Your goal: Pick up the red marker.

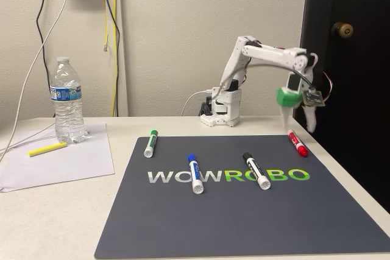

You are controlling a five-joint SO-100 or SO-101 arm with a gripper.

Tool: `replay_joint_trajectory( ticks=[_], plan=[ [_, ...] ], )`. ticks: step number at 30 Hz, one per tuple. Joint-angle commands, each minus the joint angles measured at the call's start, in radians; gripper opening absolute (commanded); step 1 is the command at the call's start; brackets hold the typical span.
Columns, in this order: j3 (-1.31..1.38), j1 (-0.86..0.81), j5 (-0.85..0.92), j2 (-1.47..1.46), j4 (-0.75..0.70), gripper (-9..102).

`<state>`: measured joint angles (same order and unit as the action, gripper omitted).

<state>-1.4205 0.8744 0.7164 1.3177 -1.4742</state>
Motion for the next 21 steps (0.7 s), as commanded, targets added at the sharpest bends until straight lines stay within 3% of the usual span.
replay_joint_trajectory(
  ticks=[1, 17, 21],
  plan=[
    [-0.064, 0.006, 0.008, 0.089, 0.092, 38],
    [-0.199, -0.017, 0.034, 0.097, 0.262, 37],
    [-0.212, -0.021, 0.029, 0.087, 0.284, 29]
  ],
)
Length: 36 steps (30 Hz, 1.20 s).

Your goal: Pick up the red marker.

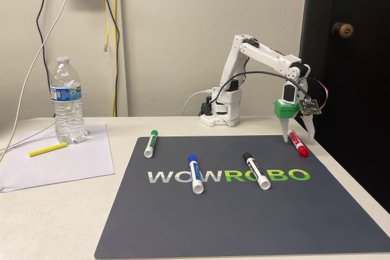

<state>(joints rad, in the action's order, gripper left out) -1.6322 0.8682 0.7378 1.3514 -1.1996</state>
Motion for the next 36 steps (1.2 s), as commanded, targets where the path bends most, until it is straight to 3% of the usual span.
replay_joint_trajectory(
  ticks=[1, 6, 14, 29, 36],
  plan=[
    [0.000, -0.018, 0.005, 0.048, 0.011, 26],
    [0.000, -0.021, -0.002, 0.031, 0.025, 11],
    [-0.002, -0.021, -0.021, 0.003, 0.052, 0],
    [-0.002, -0.032, -0.034, 0.031, 0.038, 1],
    [0.011, -0.074, -0.190, 0.222, -0.044, 0]
  ],
)
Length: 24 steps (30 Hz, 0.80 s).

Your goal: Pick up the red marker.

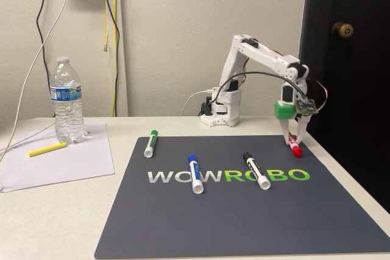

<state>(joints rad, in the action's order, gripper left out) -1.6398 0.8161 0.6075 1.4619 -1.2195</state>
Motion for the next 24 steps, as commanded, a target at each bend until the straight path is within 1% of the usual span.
replay_joint_trajectory(
  ticks=[1, 6, 10, 13, 15, 18, 22, 24],
  plan=[
    [0.020, -0.028, -0.086, 0.155, -0.031, 0],
    [0.026, -0.129, -0.198, 0.416, -0.028, 0],
    [0.026, -0.295, -0.207, 0.621, 0.009, 0],
    [0.011, -0.454, -0.190, 0.747, 0.028, 0],
    [-0.017, -0.526, -0.178, 0.807, 0.044, 0],
    [-0.097, -0.630, -0.221, 0.908, 0.130, 0],
    [-0.302, -0.746, -0.291, 1.106, 0.305, 0],
    [-0.417, -0.765, -0.319, 1.201, 0.397, 0]
  ],
)
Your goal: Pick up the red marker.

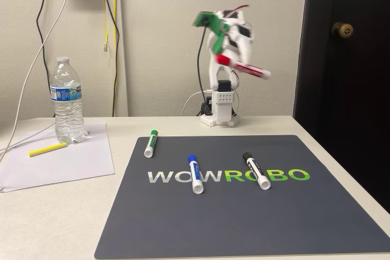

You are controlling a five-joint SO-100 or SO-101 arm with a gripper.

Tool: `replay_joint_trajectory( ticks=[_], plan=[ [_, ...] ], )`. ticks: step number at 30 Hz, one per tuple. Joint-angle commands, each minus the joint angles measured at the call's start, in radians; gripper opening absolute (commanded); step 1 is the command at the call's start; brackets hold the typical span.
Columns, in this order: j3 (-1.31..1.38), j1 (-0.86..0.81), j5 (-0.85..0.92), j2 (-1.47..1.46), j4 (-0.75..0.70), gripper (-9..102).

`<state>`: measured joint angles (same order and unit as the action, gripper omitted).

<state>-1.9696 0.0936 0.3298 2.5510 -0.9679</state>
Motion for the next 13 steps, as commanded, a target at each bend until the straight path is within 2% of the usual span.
replay_joint_trajectory(
  ticks=[1, 6, 13],
  plan=[
    [-0.135, -0.049, -0.060, 0.146, 0.184, 0],
    [-0.287, -0.084, -0.219, 0.255, 0.318, 0],
    [-0.319, -0.078, -0.239, 0.264, 0.336, 0]
  ],
)
